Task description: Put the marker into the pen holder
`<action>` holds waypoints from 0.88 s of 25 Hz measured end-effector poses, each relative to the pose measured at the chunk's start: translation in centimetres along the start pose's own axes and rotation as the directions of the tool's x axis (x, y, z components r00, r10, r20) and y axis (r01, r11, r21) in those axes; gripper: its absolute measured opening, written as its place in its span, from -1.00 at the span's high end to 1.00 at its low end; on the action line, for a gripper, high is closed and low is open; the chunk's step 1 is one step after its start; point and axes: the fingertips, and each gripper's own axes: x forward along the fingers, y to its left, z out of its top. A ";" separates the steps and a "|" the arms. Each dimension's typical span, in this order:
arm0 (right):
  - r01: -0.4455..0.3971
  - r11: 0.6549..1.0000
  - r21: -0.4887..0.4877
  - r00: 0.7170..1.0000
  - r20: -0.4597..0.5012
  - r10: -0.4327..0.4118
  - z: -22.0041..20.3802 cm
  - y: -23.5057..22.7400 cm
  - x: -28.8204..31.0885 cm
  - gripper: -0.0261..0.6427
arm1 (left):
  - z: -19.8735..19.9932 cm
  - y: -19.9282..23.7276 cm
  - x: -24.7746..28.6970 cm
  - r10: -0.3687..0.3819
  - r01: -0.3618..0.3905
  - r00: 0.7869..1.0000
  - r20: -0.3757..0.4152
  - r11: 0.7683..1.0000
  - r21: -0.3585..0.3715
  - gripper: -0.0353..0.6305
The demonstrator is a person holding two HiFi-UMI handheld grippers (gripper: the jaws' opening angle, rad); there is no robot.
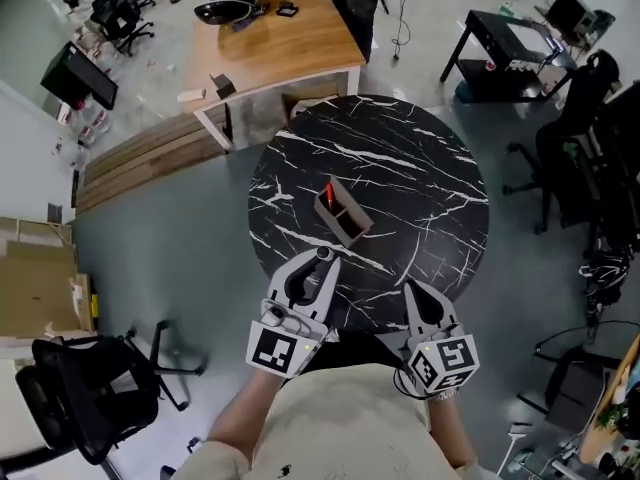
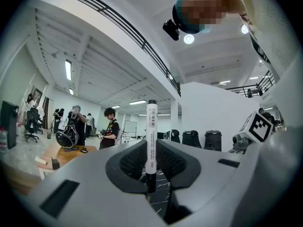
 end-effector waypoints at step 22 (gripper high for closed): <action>0.273 0.952 0.139 0.952 -0.183 -0.247 -5.6 -5.4 3.5 0.87 | -17.5 5.5 11.1 -0.172 0.169 0.962 -0.211 0.985 -0.034 0.70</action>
